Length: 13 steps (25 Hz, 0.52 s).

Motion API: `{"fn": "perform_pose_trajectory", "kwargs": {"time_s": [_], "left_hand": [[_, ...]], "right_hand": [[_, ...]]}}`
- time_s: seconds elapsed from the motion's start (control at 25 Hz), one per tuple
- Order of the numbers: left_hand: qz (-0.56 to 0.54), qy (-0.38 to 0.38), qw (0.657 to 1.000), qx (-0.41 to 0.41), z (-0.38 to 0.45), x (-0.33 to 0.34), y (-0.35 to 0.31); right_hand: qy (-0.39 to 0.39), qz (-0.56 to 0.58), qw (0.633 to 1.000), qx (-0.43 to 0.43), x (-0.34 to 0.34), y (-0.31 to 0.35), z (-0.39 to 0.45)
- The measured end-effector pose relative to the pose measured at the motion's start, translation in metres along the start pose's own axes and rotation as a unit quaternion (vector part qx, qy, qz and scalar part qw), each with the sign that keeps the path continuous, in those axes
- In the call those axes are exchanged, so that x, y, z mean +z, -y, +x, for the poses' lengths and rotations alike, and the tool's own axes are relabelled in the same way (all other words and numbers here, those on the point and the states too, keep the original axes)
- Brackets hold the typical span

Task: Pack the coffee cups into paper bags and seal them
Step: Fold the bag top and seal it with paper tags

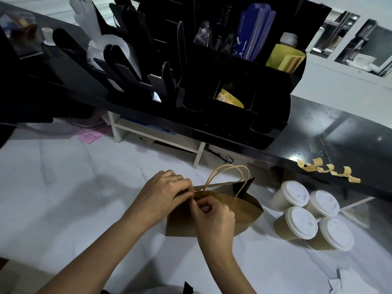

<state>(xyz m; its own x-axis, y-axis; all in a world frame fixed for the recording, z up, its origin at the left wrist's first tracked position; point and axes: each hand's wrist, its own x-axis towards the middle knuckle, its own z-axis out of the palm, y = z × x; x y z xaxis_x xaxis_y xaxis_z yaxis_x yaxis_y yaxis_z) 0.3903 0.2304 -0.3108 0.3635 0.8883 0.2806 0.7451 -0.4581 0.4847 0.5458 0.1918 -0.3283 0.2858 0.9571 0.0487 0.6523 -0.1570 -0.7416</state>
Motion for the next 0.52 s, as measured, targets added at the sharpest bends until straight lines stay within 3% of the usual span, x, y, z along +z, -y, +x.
{"fn": "perform_pose_trajectory", "kwargs": {"time_s": [0.28, 0.52], "left_hand": [[-0.034, -0.011, 0.999, -0.018, -0.0013, -0.0020, 0.0018], [0.008, 0.010, 1.000, 0.005, 0.0011, -0.0038, -0.0013]], "right_hand": [[0.003, -0.141, 0.987, -0.078, 0.0017, -0.0019, -0.0007], [-0.004, -0.108, 0.992, -0.067, -0.0045, -0.0048, 0.0031]]}}
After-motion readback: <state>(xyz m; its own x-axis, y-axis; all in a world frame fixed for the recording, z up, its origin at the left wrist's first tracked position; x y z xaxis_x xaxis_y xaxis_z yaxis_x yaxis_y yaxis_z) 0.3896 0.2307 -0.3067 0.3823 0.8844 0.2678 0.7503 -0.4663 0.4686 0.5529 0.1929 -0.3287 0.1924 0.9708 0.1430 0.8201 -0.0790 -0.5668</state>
